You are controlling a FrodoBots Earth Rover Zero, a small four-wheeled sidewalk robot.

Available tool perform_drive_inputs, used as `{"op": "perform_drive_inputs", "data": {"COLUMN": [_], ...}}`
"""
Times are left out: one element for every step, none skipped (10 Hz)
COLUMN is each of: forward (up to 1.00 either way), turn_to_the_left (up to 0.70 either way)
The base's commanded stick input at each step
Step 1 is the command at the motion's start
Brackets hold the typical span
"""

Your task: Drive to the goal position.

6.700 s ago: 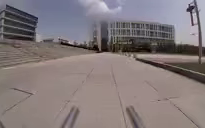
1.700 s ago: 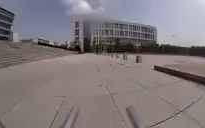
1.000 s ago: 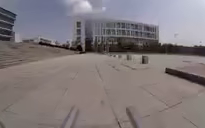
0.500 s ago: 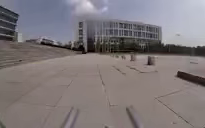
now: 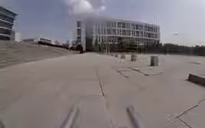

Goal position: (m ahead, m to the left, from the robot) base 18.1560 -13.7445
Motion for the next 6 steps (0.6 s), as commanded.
{"op": "perform_drive_inputs", "data": {"forward": [0.85, 0.85, 0.85, 0.85, 0.85, 0.85], "turn_to_the_left": [-0.33, -0.33, -0.33, -0.33, -0.33, -0.33]}}
